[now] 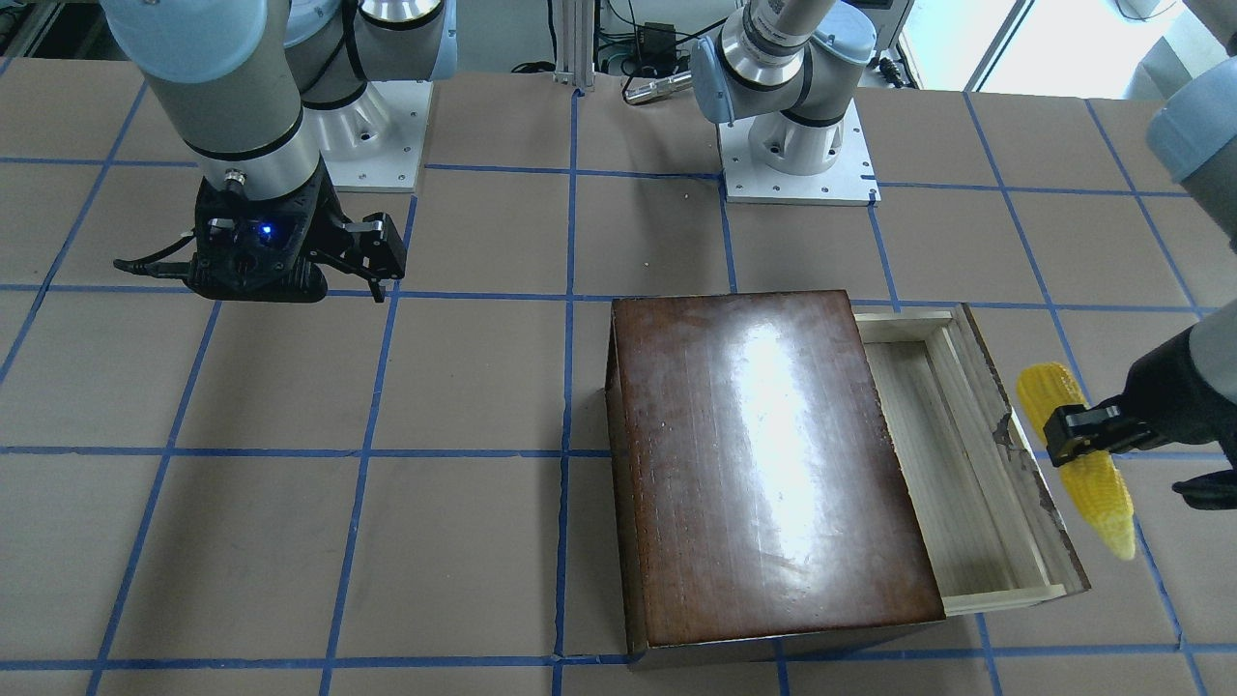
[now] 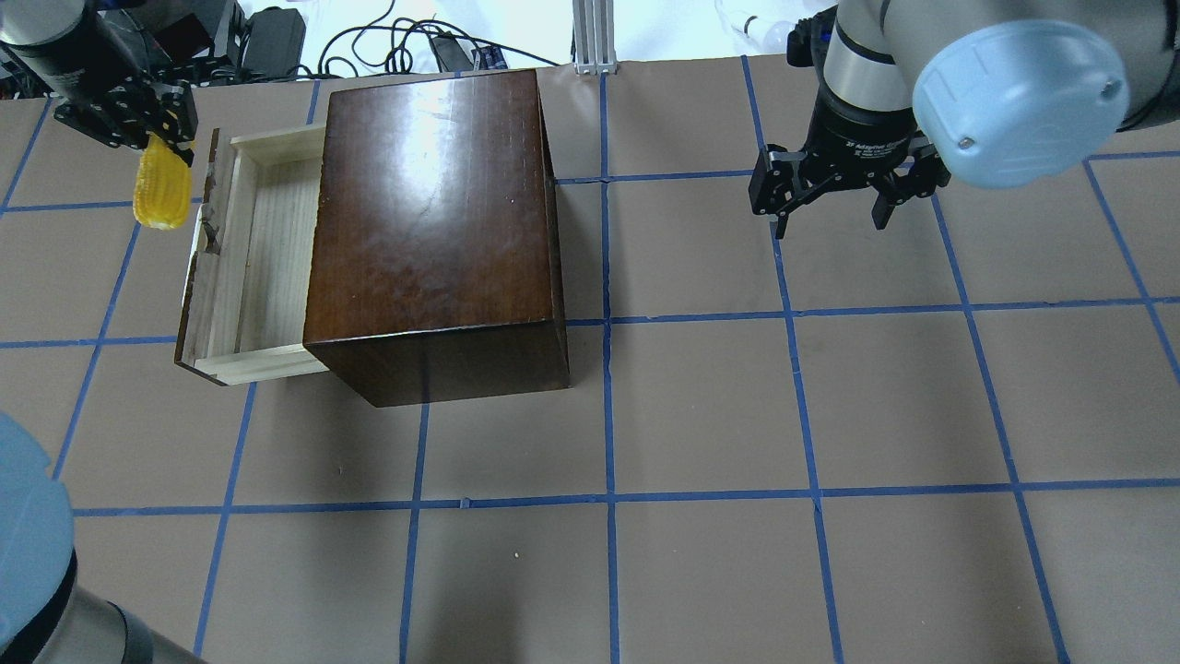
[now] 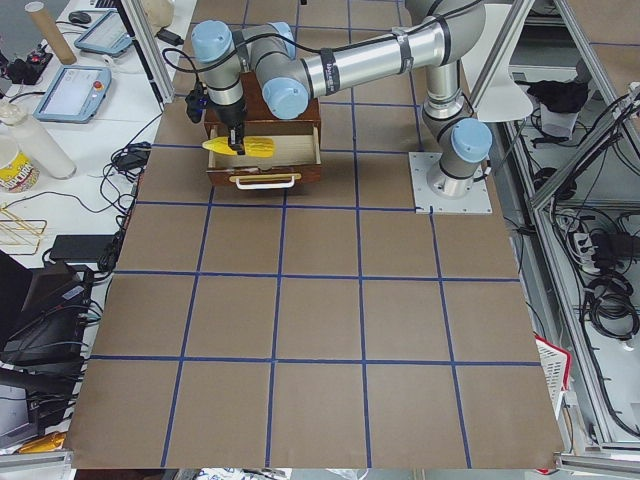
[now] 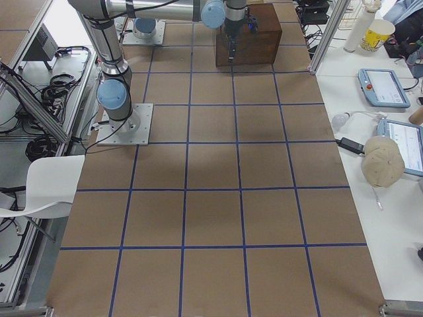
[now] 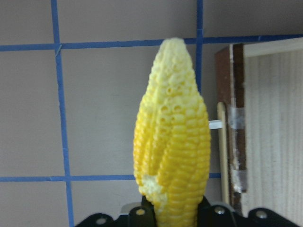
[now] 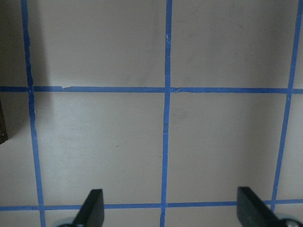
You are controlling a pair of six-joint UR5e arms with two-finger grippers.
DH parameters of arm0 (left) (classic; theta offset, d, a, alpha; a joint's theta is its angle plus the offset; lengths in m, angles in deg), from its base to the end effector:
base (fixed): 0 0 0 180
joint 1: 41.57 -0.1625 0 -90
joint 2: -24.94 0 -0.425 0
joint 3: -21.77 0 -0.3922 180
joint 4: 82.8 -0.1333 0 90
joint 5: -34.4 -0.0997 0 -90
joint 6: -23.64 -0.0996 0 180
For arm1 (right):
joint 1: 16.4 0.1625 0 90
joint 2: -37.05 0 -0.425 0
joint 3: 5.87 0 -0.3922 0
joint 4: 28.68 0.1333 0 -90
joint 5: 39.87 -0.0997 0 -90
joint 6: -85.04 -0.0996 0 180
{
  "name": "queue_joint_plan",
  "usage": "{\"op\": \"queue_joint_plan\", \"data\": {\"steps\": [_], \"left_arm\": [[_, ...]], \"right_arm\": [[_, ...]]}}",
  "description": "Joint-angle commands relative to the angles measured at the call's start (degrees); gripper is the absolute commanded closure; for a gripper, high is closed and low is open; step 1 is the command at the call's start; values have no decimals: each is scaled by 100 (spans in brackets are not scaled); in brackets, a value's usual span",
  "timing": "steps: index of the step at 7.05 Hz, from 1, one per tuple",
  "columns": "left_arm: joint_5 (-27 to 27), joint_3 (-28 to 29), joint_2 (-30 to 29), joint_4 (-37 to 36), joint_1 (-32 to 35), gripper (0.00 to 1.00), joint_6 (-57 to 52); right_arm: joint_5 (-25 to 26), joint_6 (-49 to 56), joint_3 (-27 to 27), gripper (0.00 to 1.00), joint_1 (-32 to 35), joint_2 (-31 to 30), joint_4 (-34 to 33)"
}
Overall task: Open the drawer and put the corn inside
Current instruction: 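Lift the corn cob and carry it over the open drawer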
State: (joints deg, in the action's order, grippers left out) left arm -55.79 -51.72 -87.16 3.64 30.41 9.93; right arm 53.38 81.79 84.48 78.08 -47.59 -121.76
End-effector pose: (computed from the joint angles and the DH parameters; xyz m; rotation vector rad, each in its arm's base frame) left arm 0.0735 -0.6558 0.4150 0.1178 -3.1324 -0.0548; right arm 0.1683 -0.5134 0.4427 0.0351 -3.0810 -0.0647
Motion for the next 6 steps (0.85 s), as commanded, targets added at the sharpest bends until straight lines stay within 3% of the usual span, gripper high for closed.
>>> {"op": "queue_joint_plan", "data": {"steps": [1, 4, 6], "left_arm": [[194, -217, -110, -13, 229, 100, 341], [265, -622, -206, -197, 300, 100, 360], [564, -623, -346, -198, 308, 87, 342]], "right_arm": [[0, 0, 0, 0, 0, 0, 0], [17, 0, 0, 0, 0, 0, 0], [18, 0, 0, 0, 0, -9, 0]]}}
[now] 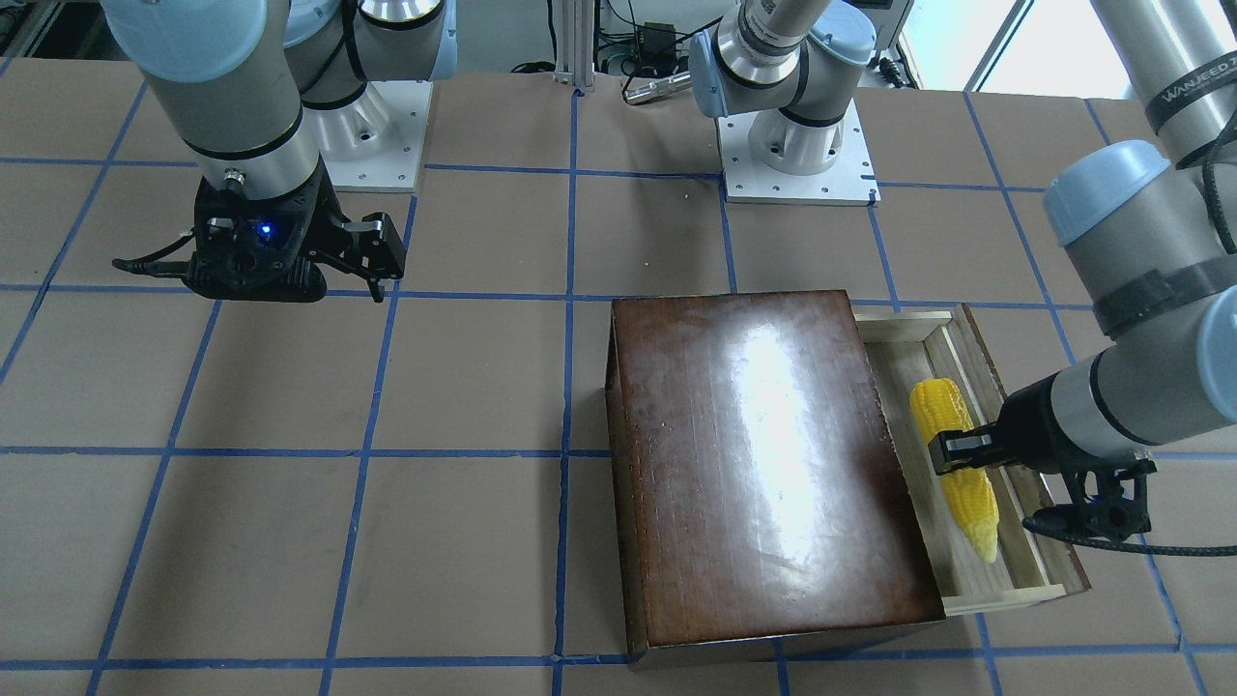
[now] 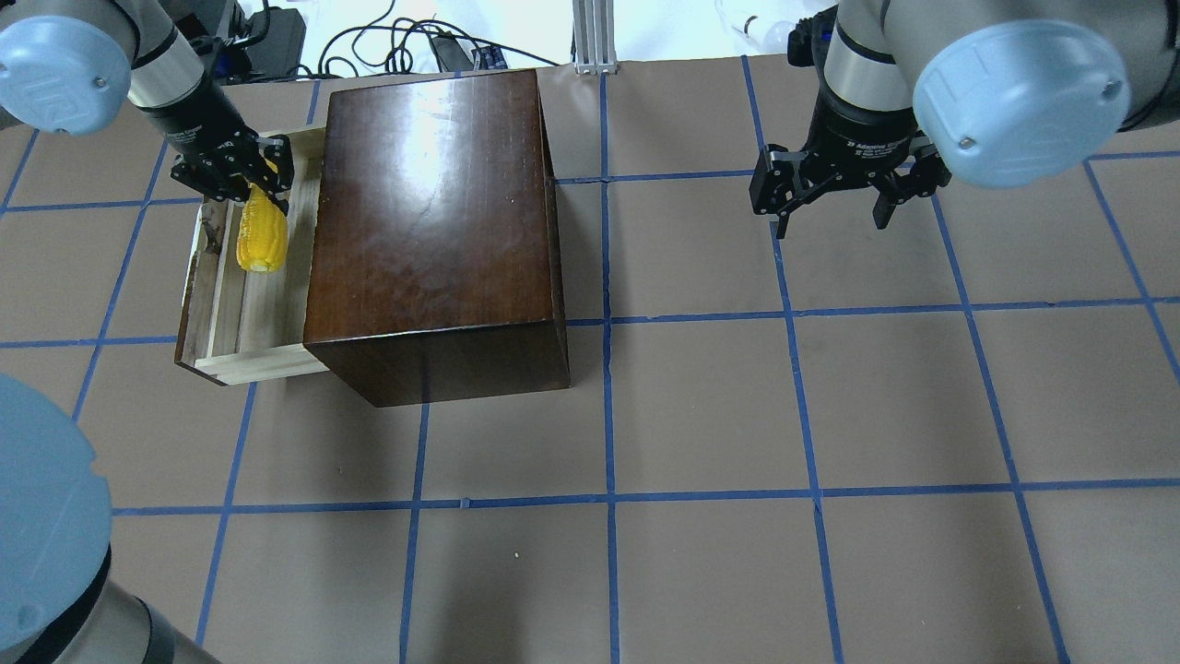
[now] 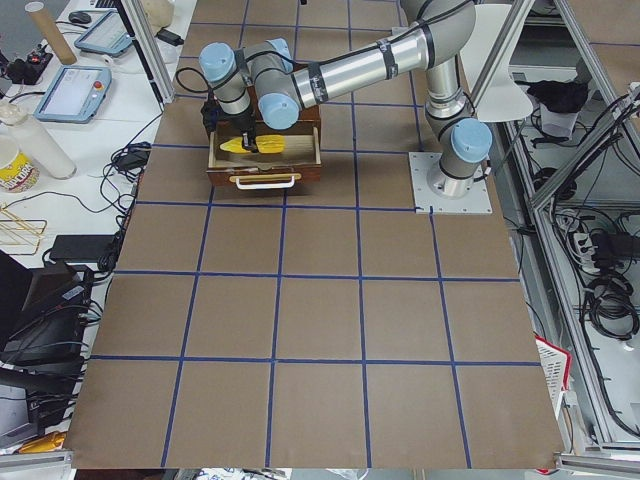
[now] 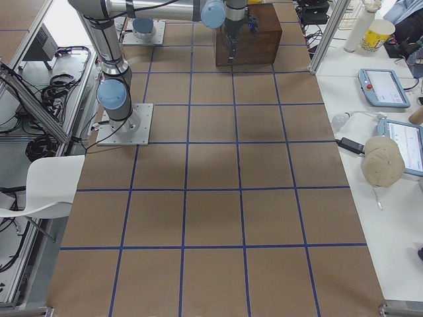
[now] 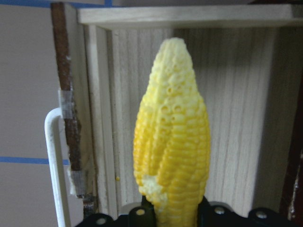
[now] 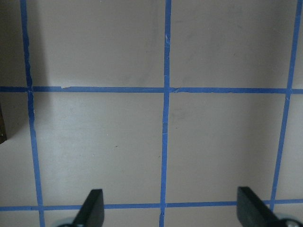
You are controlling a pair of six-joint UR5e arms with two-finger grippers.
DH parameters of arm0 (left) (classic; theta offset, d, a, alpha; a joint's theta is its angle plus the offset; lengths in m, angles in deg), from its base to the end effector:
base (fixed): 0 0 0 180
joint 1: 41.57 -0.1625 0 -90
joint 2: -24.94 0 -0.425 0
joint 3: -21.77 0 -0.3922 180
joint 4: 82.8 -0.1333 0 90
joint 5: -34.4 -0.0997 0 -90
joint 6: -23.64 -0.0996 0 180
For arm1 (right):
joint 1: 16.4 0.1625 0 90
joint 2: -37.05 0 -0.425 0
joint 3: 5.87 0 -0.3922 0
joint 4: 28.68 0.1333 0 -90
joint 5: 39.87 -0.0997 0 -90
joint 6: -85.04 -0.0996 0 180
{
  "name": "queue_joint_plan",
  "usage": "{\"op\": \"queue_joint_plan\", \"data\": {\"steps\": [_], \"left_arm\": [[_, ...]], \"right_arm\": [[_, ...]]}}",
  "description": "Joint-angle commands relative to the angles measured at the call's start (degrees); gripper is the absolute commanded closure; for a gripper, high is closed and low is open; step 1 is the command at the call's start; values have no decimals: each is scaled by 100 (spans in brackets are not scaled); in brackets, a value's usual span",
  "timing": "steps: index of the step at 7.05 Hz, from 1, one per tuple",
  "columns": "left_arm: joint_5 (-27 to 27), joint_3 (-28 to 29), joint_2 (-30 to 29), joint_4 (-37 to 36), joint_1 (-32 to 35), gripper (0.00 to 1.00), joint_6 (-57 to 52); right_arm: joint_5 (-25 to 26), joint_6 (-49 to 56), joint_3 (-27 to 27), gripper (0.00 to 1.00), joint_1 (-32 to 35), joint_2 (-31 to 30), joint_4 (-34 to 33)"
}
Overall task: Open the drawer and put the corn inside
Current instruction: 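Lower the corn cob into the drawer and open the left gripper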
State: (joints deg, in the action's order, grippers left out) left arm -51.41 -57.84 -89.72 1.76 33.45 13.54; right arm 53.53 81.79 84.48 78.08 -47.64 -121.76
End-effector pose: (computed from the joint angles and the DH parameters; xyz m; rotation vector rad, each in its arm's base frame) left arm 0.0298 -0.6553 0.3386 0.1376 -3.0270 -0.2043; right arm 0.1680 -0.5132 0.4432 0.0351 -3.0785 -0.0630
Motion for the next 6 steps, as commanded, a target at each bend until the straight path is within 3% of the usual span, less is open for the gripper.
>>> {"op": "queue_joint_plan", "data": {"steps": [1, 2, 3, 4, 6], "left_arm": [[126, -10, -179, -10, 5, 83, -19], [144, -10, -240, -36, -4, 49, -1], [196, -10, -232, -27, 5, 6, -10], [197, -2, -224, -19, 5, 0, -18], [171, 60, -58, 43, 13, 0, -10]], "right_arm": [[2, 0, 0, 0, 0, -4, -8], [2, 0, 0, 0, 0, -4, 0], [2, 0, 0, 0, 0, 5, 0], [2, 0, 0, 0, 0, 5, 0], [-7, 0, 0, 0, 0, 5, -8]]}}
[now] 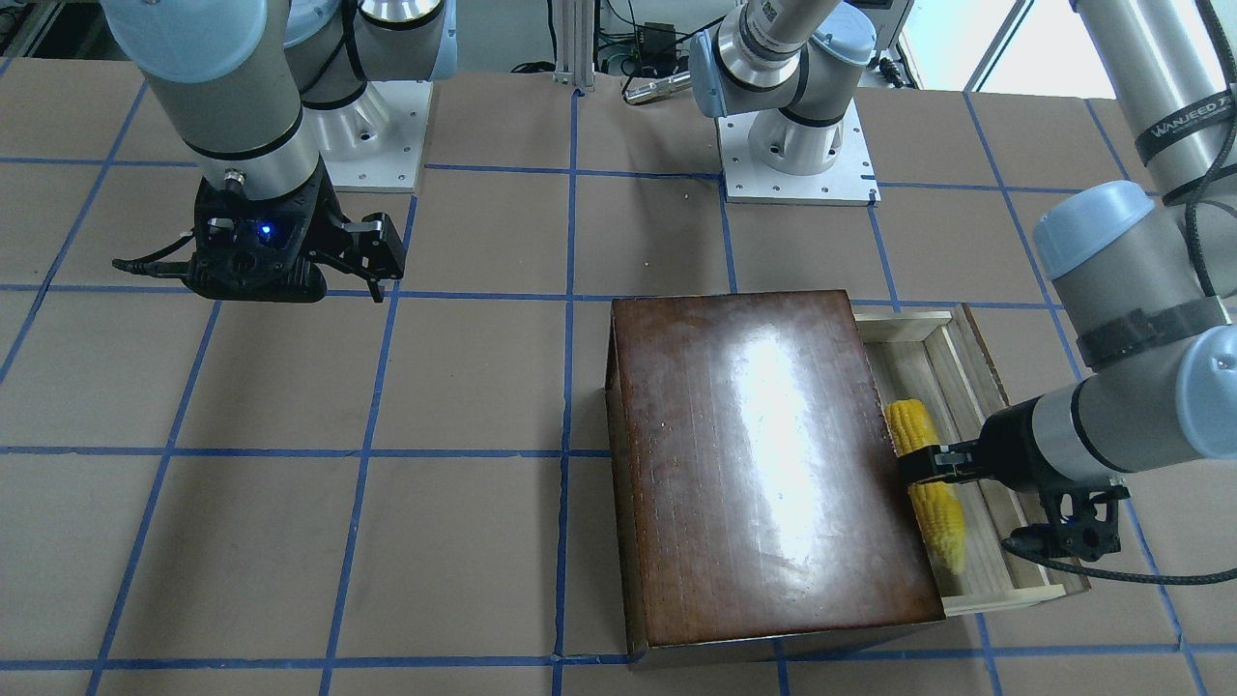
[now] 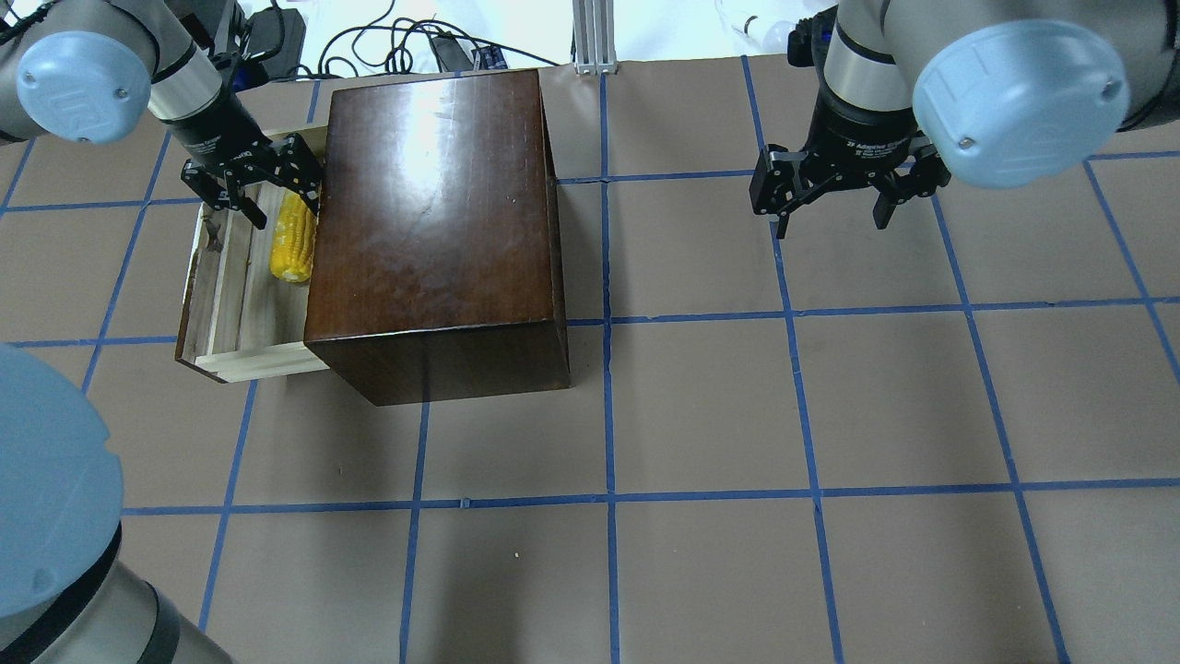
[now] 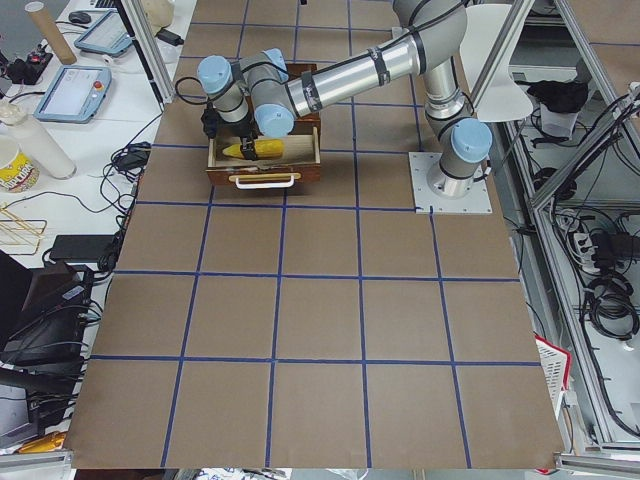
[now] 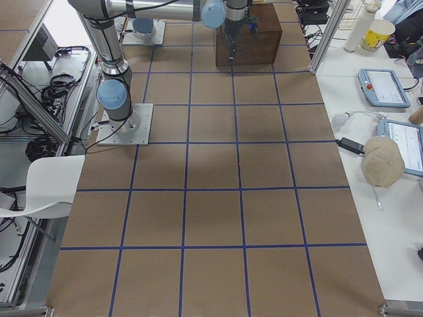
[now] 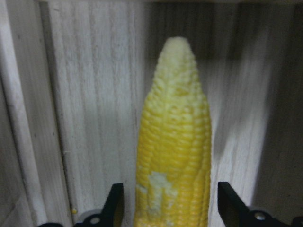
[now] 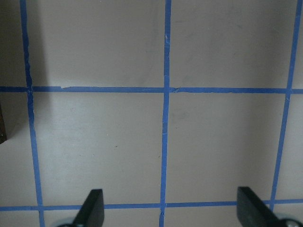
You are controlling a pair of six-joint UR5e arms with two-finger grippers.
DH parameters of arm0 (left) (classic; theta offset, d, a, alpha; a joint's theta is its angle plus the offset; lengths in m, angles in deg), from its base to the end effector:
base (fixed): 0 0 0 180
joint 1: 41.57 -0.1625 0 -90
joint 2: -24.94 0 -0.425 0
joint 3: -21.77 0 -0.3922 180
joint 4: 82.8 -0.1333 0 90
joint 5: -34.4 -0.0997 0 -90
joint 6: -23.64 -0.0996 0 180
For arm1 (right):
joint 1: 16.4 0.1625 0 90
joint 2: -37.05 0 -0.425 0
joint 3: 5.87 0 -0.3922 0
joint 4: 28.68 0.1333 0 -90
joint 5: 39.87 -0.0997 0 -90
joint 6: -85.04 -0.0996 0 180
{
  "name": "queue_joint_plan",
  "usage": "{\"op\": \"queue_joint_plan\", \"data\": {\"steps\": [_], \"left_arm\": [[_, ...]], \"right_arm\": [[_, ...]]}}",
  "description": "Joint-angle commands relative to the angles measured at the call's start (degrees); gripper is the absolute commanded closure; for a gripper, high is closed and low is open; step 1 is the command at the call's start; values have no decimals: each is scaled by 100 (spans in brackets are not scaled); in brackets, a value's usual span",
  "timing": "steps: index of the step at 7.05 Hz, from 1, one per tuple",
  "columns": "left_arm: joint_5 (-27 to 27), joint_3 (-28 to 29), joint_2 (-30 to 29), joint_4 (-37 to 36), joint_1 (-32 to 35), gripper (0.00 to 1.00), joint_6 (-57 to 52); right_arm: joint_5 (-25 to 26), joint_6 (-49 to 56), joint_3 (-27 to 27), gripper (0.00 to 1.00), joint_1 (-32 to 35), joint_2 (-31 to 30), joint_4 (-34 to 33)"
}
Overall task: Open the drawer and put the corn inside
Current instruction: 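Lower the corn cob into the drawer and open the left gripper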
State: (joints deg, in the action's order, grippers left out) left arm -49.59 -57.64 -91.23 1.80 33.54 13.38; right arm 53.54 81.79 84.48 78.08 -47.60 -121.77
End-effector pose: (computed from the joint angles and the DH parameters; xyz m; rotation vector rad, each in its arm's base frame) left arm 0.0271 -0.6611 0.3235 0.1349 -2.9894 -0.2259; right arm 0.1680 -0.5134 0.4428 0.0351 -3.0783 -0.0638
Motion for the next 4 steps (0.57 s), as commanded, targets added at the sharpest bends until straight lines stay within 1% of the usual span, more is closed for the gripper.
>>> {"op": "queue_joint_plan", "data": {"steps": [1, 2, 4], "left_arm": [[-20, 75, 199, 74, 31, 0, 6], [-55, 284, 313, 414, 40, 0, 15], [-73, 950, 446, 1257, 13, 0, 6]], "right_arm": [[2, 0, 0, 0, 0, 1, -7], [2, 0, 0, 0, 0, -8, -7], [2, 0, 0, 0, 0, 0, 2]]}}
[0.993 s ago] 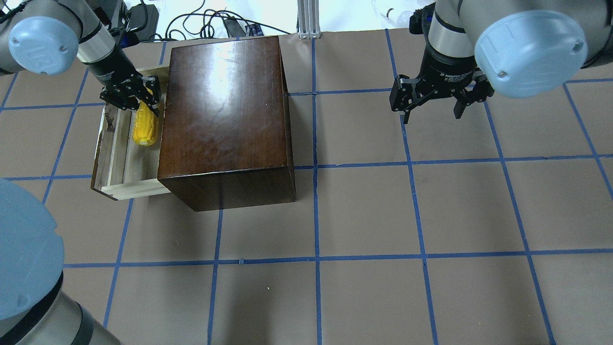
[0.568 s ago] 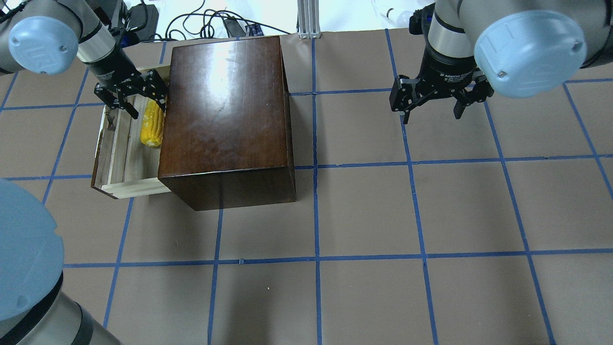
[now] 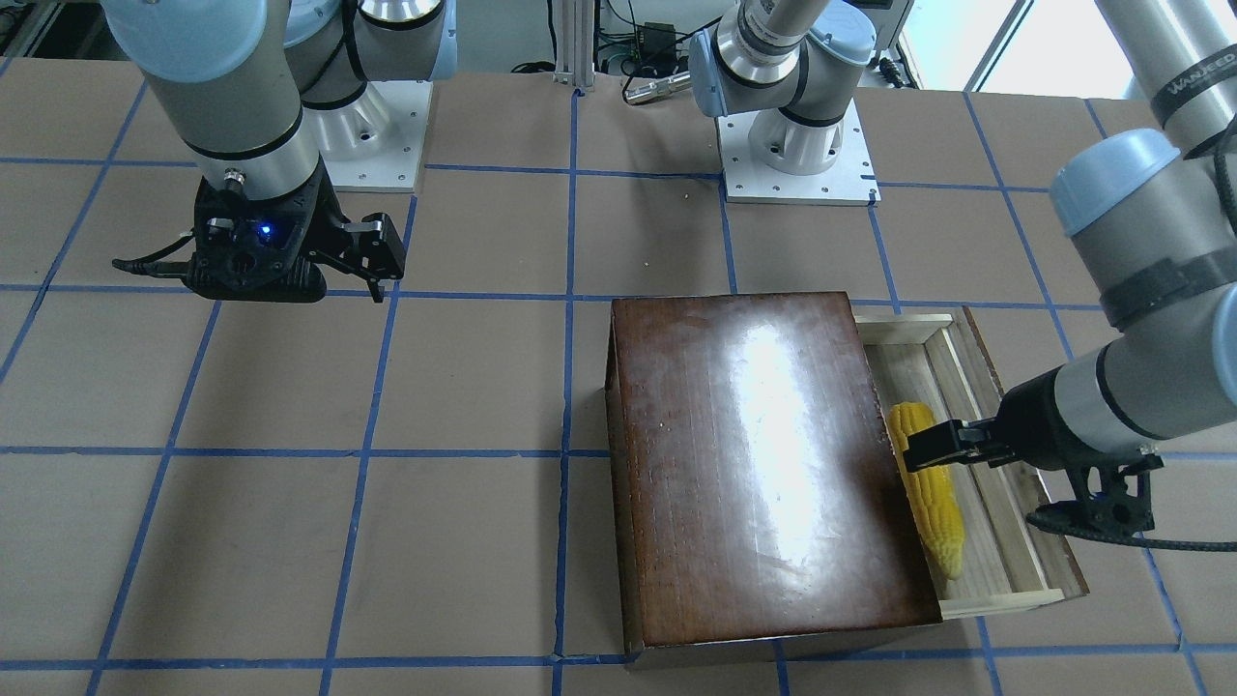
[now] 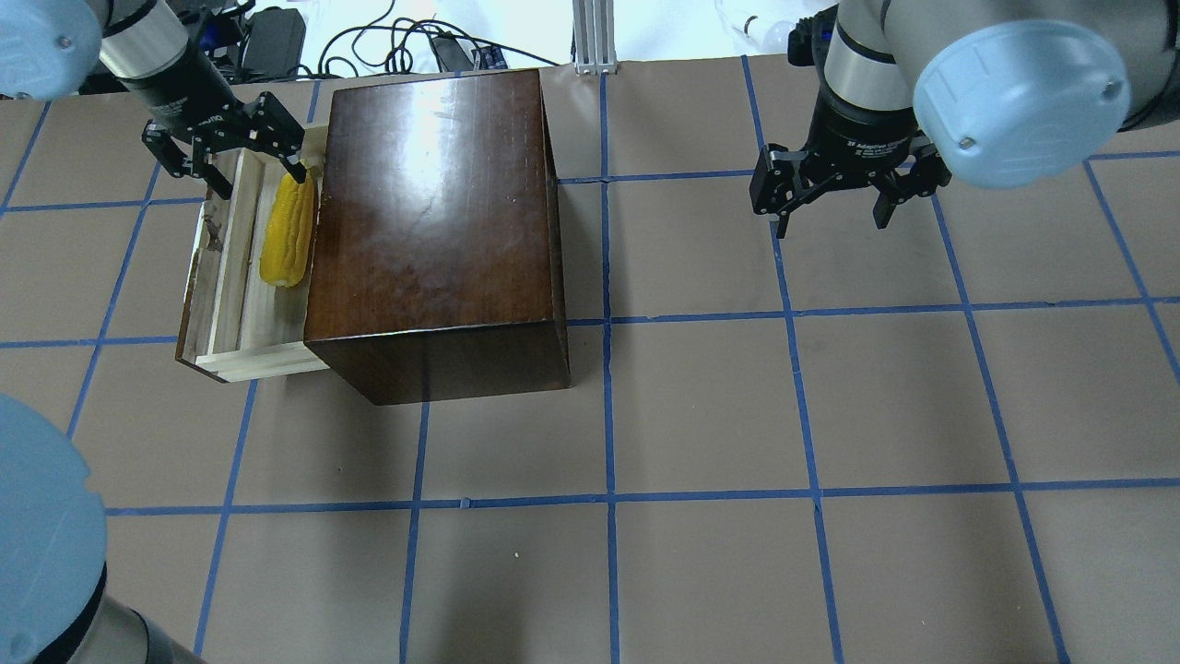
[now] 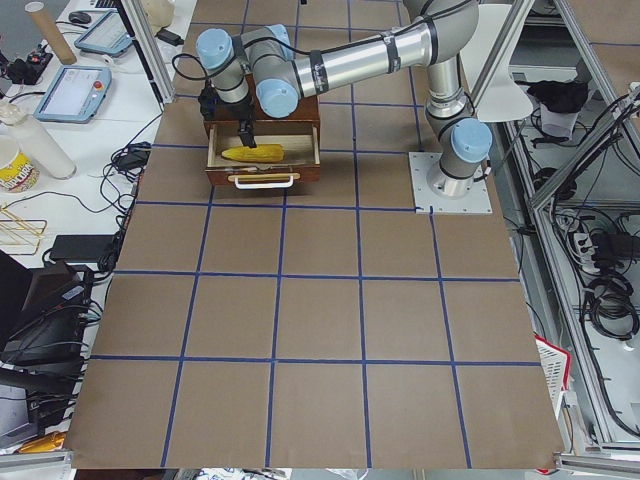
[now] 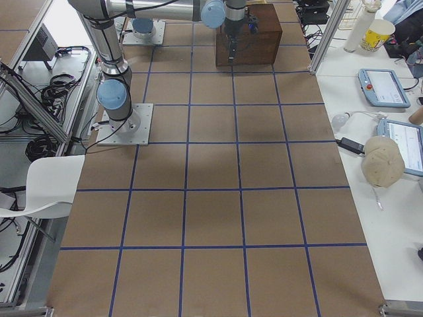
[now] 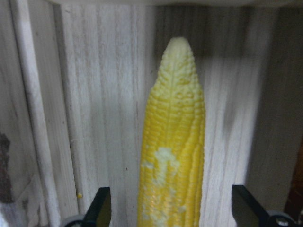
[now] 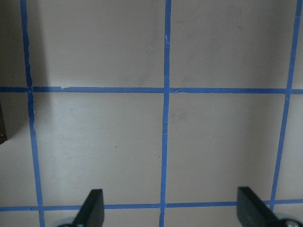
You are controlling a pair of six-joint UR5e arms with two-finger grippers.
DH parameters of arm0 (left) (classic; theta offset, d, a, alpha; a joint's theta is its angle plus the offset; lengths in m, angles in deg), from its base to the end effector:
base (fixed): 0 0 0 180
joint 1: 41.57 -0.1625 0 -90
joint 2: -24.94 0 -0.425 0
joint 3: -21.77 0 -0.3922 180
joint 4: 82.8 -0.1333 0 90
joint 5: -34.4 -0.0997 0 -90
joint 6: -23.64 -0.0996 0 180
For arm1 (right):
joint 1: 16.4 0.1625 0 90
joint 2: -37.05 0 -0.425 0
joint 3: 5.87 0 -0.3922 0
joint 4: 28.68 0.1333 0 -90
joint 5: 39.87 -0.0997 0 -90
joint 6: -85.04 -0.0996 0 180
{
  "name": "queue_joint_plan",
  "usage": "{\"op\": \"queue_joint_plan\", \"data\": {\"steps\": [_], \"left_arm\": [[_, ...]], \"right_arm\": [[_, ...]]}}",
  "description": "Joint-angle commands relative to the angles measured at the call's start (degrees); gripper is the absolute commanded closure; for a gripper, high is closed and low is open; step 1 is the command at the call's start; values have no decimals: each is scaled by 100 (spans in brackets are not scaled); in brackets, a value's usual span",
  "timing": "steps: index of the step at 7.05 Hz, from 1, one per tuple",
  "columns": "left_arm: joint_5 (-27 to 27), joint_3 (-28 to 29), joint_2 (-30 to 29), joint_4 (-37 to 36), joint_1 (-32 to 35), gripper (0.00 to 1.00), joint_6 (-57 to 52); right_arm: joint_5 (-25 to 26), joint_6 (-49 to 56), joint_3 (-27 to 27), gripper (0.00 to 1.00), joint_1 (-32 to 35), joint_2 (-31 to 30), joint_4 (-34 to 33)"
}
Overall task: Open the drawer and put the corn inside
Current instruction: 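Lower the corn cob into the drawer and open the left gripper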
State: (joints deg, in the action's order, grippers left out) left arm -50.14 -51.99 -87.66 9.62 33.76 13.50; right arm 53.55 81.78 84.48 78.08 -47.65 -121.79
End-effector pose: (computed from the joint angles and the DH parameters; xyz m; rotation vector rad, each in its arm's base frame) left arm 0.0231 -0.6519 0.3982 0.1300 -3.0068 -0.1948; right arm 0.1680 -0.5132 0.4433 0.0348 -3.0782 -0.0619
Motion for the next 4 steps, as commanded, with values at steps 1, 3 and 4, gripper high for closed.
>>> {"op": "queue_joint_plan", "data": {"steps": [1, 3, 4], "left_arm": [[-149, 633, 150, 671, 25, 0, -6], [-247, 662, 334, 690, 331, 0, -6], [-264, 653, 405, 681, 673, 0, -6]], "right_arm": [[0, 0, 0, 0, 0, 6, -6], [0, 0, 0, 0, 0, 6, -6], [-8, 0, 0, 0, 0, -3, 3]]}}
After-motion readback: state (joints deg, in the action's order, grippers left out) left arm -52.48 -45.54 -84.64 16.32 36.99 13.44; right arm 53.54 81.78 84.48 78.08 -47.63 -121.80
